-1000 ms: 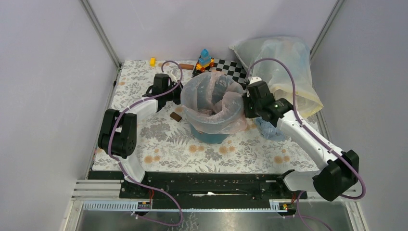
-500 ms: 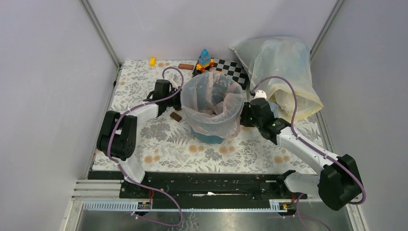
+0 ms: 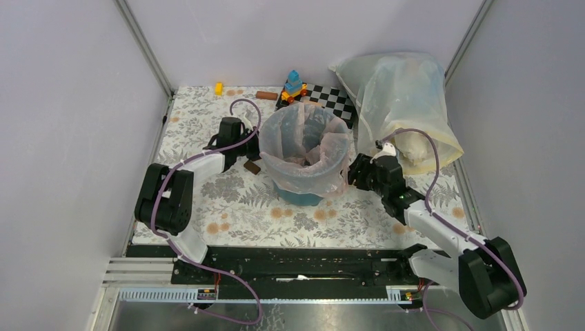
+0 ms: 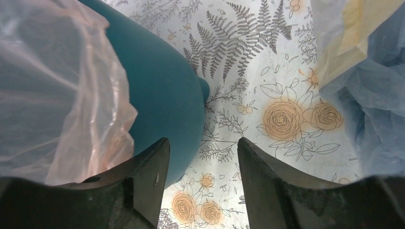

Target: Put the trash bags into the trash bin

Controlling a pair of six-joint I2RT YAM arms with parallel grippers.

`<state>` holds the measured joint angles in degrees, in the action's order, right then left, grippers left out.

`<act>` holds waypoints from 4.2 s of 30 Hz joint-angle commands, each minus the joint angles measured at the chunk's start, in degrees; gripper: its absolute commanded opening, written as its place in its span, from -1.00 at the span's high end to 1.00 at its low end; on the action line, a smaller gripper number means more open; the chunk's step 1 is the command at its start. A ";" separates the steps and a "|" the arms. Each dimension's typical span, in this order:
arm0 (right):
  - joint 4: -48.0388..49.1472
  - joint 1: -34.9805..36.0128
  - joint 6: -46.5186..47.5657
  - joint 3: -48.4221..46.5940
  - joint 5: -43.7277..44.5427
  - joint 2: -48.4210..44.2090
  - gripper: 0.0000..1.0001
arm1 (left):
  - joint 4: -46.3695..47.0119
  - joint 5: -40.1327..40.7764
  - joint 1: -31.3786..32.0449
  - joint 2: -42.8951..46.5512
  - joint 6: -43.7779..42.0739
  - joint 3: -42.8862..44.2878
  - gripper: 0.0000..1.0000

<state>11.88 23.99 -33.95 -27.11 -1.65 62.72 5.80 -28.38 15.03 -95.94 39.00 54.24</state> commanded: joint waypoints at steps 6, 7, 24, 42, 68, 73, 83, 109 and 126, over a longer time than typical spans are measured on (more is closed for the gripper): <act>-8.67 -0.64 2.39 -0.99 12.72 -19.25 -0.41 | 3.47 3.06 0.18 4.84 0.10 -1.77 1.00; -9.76 -0.61 2.68 -1.77 13.41 -20.81 -0.42 | 3.96 4.00 0.10 5.83 0.46 -2.34 1.00; -5.64 -0.62 1.88 -4.52 1.26 -10.42 0.15 | 6.00 7.63 0.02 8.89 1.34 -6.51 0.96; 18.45 -0.61 -7.62 3.93 -8.08 12.89 1.00 | 8.01 6.60 0.02 2.75 1.05 -6.83 0.98; -38.91 -0.92 19.35 -38.90 4.96 -2.97 0.90 | 6.73 8.22 0.05 6.33 0.76 -6.86 0.70; -45.61 5.19 24.31 -52.13 -1.97 7.11 1.00 | 7.00 7.28 0.07 5.20 0.77 -6.53 0.91; -56.81 19.19 34.51 -72.34 0.74 30.83 1.00 | 6.59 6.10 0.06 3.03 0.02 -5.90 1.00; -54.52 21.53 38.64 -61.64 0.10 43.76 1.00 | 7.62 4.99 0.24 0.74 0.72 -5.28 1.00; -55.46 21.54 39.77 -61.49 -2.70 53.77 1.00 | 7.64 4.99 0.88 0.58 0.77 -4.67 1.00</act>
<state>-42.70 45.01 4.75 -88.16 -2.74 114.50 10.70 -22.72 15.64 -95.04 40.14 47.66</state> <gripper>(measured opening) 0.011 0.001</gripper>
